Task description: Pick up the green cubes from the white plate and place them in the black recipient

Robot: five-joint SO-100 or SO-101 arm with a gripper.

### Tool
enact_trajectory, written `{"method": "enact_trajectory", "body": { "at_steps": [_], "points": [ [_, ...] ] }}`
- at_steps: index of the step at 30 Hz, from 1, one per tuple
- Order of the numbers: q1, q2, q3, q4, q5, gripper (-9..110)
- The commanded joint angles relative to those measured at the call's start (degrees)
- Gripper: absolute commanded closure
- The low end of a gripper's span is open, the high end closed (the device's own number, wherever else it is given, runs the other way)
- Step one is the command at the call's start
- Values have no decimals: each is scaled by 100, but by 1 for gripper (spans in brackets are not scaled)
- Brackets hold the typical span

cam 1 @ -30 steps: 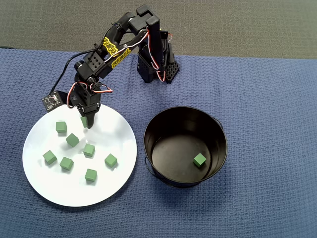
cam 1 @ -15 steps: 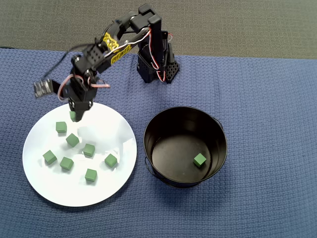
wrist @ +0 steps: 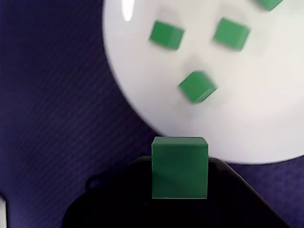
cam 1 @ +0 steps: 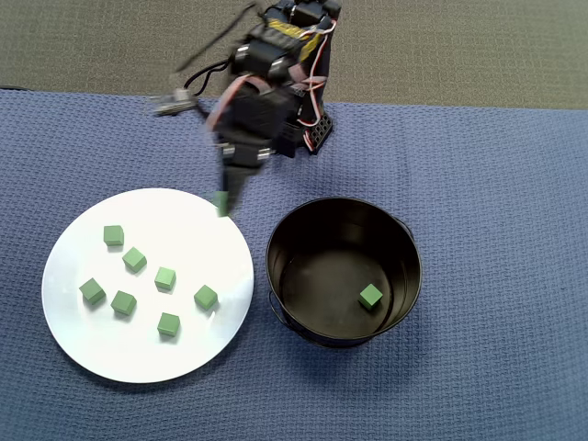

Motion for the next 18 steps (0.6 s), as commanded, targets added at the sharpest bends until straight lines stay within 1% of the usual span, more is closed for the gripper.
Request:
{"method": "enact_trajectory", "body": {
  "at_steps": [1, 7, 11, 12, 13, 14, 15, 18],
  "points": [
    [-1327, 483, 132, -325, 958, 102],
    [-2496, 202, 483, -633, 1485, 102],
    [-2812, 62, 817, -949, 1617, 102],
    [-2856, 53, 844, -958, 1573, 99],
    [-2900, 35, 861, -949, 1485, 88],
    [-2918, 26, 844, -879, 1424, 72],
    [-2900, 18, 800, -817, 1354, 64],
    [-2646, 9, 562, -668, 1151, 60]
  ]
}}
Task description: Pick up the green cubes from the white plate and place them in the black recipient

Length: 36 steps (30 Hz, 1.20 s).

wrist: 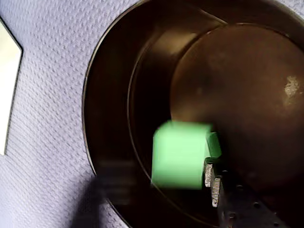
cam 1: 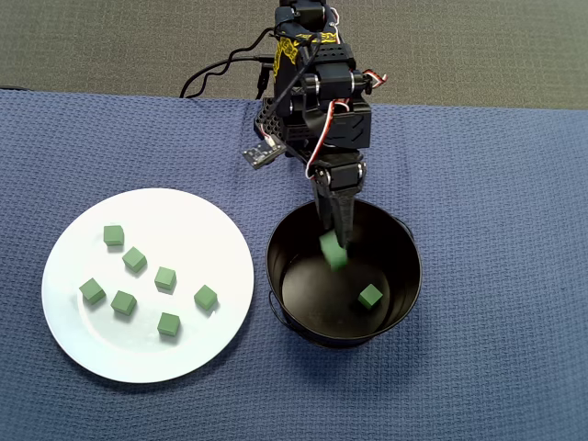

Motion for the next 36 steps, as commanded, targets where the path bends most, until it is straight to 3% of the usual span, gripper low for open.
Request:
{"method": "enact_trajectory", "body": {
  "at_steps": [1, 7, 11, 15, 18, 30, 36],
  "points": [
    [237, -26, -396, 132, -343, 58],
    [1617, -176, -791, 308, -958, 63],
    [3182, -677, -835, -316, -1028, 70],
    [3885, -1538, -993, -413, -1178, 71],
    [4175, -2136, -1134, -352, -1661, 72],
    [4298, -2804, -26, -2057, -6196, 77],
    [4254, -3006, 193, -2417, -6645, 77]
  ]
}}
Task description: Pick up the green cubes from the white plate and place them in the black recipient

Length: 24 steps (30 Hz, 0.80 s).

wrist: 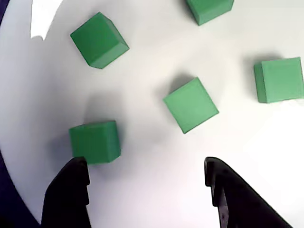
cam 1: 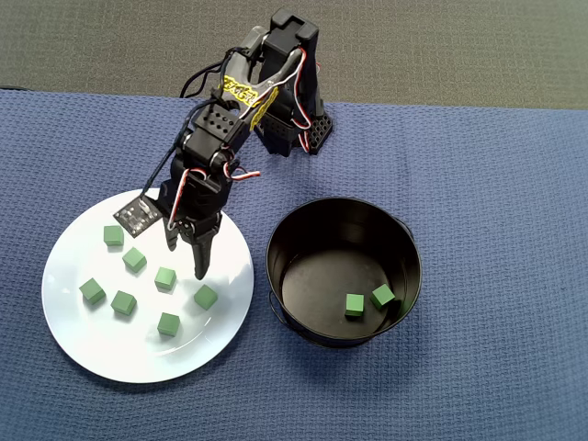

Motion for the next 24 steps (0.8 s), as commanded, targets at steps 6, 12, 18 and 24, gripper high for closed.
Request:
{"method": "enact_trajectory", "body": {
  "at_steps": [6, 12, 18, 24],
  "points": [
    [-105, -211, 9, -396, -404, 77],
    [-255, -378, -369, -88, -536, 77],
    [-527, -527, -694, 141, -325, 78],
    [-703, -677, -729, -70, -158, 79]
  ]
}}
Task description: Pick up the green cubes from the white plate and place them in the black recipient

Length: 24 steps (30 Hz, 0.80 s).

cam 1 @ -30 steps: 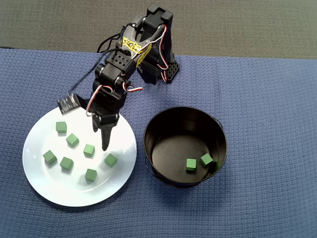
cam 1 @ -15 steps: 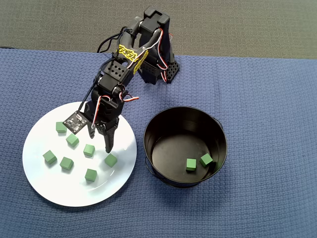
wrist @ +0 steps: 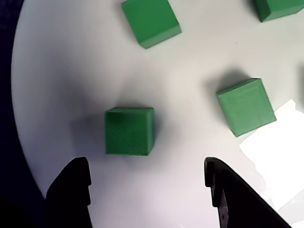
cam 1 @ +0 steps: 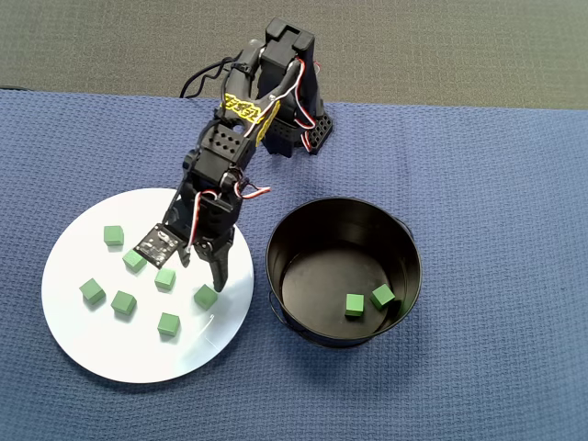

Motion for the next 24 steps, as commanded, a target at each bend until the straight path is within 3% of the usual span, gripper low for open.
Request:
{"method": "enact_trajectory", "body": {
  "at_steps": [1, 24],
  "points": [
    [-149, -88, -431, -176, 158, 79],
    [-246, -703, -606, -765, 352, 84]
  ]
}}
